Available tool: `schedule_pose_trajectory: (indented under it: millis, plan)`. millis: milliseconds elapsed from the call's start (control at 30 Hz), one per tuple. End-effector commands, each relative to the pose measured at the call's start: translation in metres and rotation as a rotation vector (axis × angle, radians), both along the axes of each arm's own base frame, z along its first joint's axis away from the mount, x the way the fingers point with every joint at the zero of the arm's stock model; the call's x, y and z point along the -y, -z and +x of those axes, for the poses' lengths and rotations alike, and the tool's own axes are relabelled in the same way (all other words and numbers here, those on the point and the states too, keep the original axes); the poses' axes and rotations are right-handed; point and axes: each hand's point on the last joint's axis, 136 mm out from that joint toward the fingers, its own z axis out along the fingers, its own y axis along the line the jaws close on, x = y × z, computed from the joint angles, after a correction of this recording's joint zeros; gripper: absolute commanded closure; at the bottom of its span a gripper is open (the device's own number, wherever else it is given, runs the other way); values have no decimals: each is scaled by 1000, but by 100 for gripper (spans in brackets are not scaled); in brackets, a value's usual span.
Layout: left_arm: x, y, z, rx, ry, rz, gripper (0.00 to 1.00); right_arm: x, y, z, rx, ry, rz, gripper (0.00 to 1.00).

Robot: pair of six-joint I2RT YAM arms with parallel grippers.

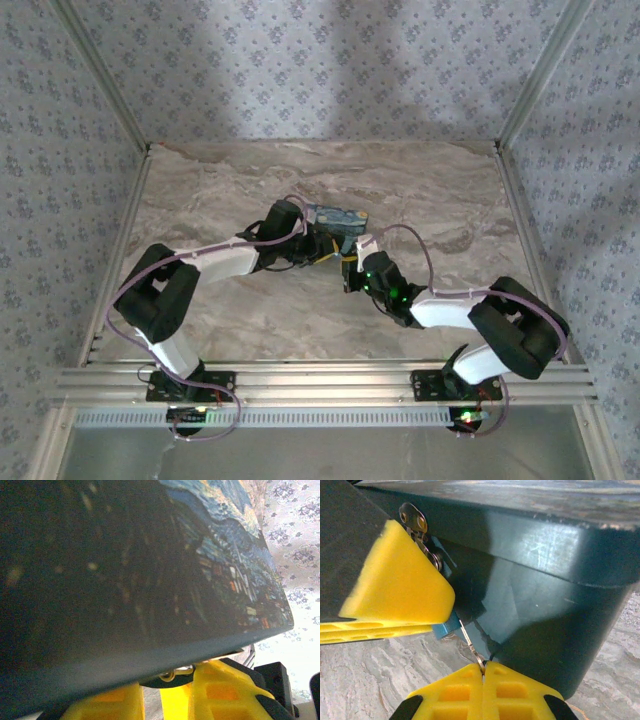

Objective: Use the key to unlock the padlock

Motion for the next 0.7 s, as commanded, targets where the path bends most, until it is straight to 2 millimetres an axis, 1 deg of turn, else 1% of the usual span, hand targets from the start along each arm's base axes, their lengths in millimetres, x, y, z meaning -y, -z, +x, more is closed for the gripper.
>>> schedule_pose_trajectory:
  millis: [0, 167, 467, 667]
  plan:
    - [6, -18, 2, 49, 3, -45, 79, 10, 8, -5, -27, 29, -5, 100]
    - [5, -17, 2, 49, -1, -41, 79, 11, 10, -10, -31, 28, -6, 100]
    - [5, -16, 1, 48, 1, -41, 79, 1, -2, -9, 1, 0, 23, 100]
    - [5, -14, 0, 44, 3, -39, 79, -2, -7, -7, 14, -7, 30, 100]
